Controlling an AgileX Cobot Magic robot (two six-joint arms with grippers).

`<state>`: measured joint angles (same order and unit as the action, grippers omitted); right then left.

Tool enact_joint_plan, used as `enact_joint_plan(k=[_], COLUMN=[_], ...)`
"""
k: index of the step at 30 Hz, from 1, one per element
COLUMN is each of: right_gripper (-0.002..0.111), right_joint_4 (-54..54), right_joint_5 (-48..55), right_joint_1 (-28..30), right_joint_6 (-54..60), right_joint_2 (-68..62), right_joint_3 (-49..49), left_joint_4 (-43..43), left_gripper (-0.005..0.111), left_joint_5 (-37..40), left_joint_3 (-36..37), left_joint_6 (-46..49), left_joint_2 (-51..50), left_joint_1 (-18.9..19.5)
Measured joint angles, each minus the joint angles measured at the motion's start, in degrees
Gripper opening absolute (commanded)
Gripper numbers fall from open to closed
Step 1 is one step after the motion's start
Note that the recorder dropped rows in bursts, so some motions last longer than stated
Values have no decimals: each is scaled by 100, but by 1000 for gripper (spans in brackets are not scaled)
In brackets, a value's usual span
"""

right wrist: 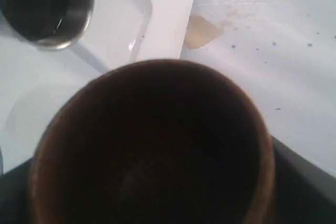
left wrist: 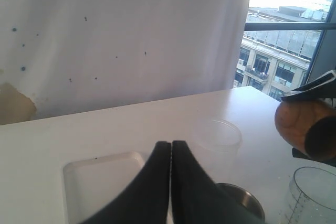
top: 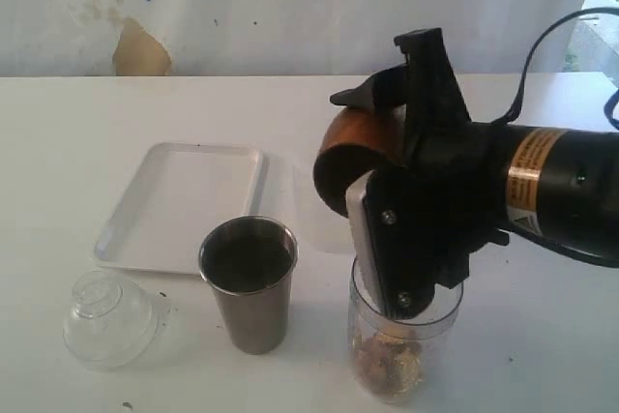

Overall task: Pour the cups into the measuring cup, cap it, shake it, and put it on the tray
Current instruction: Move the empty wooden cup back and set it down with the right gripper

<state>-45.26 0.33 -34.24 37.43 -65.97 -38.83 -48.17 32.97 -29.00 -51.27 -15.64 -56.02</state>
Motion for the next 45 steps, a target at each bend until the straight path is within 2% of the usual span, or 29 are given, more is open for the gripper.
enact_joint_plan(k=[4,5,9,12,14,16,19,23,26,31,42,45], right_gripper=[0,0,0,0,0,0,0,0,0,0,0,7], right_joint_4=[120,144,152,152,347,801,1430,1914,1968,1979,1976,1976], right_joint_5=[-609,-1010,-2288,-2353,-1826,-1183,-914,-938,-1324,-2021,-2339,-2348], right_joint_1=[0,54,480,942,1311,1719,2166,2659,2860,3060,3086,3086], right_joint_6=[-1561,-2215,-3665,-4856,-5409,-5604,-5693,-5939,-5990,-6094,-6136,-6136], right_joint_2=[0,0,0,0,-18,-161,-505,-1273,-2004,-3277,-5283,-5534], right_joint_3=[-24,-36,-48,-234,-462,-691,-765,-778,-782,-1084,-2331,-2518], left_joint_4=[0,0,0,0,0,0,0,0,0,0,-38,-51], left_gripper=[1,1,1,1,1,1,1,1,1,1,1,1], left_joint_5=[0,0,0,0,11,11,11,11,11,11,157,161], left_joint_3=[0,0,0,0,0,0,0,0,0,0,0,0], left_joint_6=[0,0,-37,-73,-73,-84,-84,-84,-84,-42,7,17], left_joint_2=[0,0,0,0,0,0,0,0,0,0,0,0], left_joint_1=[0,0,0,0,0,0,0,0,0,0,0,0])
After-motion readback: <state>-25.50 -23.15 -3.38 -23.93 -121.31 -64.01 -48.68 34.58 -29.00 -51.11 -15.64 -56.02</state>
